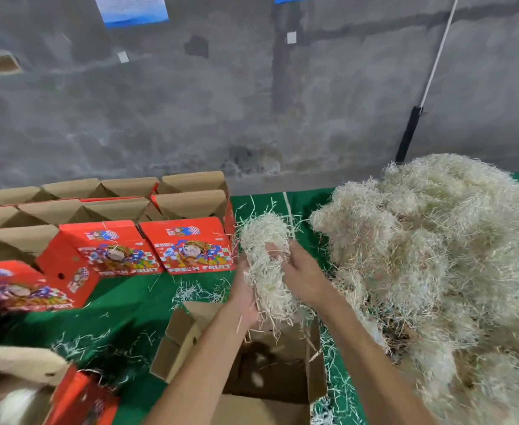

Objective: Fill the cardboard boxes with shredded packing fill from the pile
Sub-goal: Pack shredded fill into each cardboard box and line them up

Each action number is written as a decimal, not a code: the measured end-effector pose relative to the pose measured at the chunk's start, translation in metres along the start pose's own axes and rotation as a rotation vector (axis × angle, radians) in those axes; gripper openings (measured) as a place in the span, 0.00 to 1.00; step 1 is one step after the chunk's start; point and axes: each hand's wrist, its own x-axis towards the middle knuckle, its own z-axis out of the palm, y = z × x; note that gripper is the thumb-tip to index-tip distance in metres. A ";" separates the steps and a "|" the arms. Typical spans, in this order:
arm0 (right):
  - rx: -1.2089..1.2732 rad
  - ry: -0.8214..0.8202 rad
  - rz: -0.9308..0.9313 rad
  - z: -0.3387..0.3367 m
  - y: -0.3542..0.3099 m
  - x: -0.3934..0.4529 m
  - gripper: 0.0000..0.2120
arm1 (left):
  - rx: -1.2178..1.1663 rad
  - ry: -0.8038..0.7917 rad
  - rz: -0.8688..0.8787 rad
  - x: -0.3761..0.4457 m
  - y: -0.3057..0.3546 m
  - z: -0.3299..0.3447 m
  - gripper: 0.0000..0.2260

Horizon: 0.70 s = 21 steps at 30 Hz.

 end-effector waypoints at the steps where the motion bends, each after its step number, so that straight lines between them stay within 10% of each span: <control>1: 0.011 0.085 -0.049 0.016 -0.001 -0.003 0.11 | 0.109 0.016 0.077 -0.008 -0.001 -0.001 0.21; 7: 0.019 0.499 -0.144 0.055 -0.010 -0.021 0.13 | 0.192 0.047 0.514 -0.036 0.007 -0.034 0.28; 10: 0.056 0.309 -0.038 0.069 -0.012 -0.033 0.19 | 0.225 0.052 0.463 -0.050 0.009 -0.042 0.27; 14: 0.229 0.461 0.043 0.047 -0.003 -0.056 0.22 | 0.093 0.304 0.417 -0.052 0.040 -0.096 0.23; 18: 0.409 0.287 0.097 0.107 -0.027 -0.058 0.17 | -0.026 0.135 0.215 -0.058 0.022 -0.105 0.33; 21: 0.193 0.306 0.115 0.119 -0.038 -0.060 0.12 | 0.075 0.209 0.234 -0.062 0.003 -0.123 0.12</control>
